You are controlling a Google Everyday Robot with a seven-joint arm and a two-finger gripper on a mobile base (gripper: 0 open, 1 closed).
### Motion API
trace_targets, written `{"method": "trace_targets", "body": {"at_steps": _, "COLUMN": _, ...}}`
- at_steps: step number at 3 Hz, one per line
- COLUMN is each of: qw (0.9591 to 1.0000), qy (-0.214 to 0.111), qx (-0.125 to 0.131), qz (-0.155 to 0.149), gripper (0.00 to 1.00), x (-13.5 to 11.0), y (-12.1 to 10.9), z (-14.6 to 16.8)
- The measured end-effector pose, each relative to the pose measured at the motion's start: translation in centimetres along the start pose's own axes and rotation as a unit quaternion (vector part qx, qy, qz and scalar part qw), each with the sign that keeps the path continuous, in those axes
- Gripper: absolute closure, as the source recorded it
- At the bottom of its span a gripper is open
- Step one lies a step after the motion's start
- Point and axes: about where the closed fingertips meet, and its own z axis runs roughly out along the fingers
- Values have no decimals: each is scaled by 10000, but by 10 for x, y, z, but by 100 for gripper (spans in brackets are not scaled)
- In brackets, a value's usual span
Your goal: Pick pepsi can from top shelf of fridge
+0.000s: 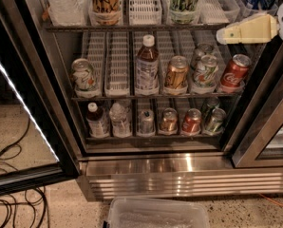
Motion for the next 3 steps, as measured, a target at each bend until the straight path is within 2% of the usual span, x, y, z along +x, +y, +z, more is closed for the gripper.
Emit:
{"method": "trace_targets", "body": {"at_steps": 2, "qw": 9997, "qy": -207, "qx": -83, "qz": 60, "gripper": 0, "x": -9, "y": 10, "z": 10}}
{"method": "trace_targets", "body": {"at_steps": 3, "qw": 9988, "qy": -467, "qx": -84, "qz": 120, "gripper": 0, "x": -23, "y": 12, "z": 20}}
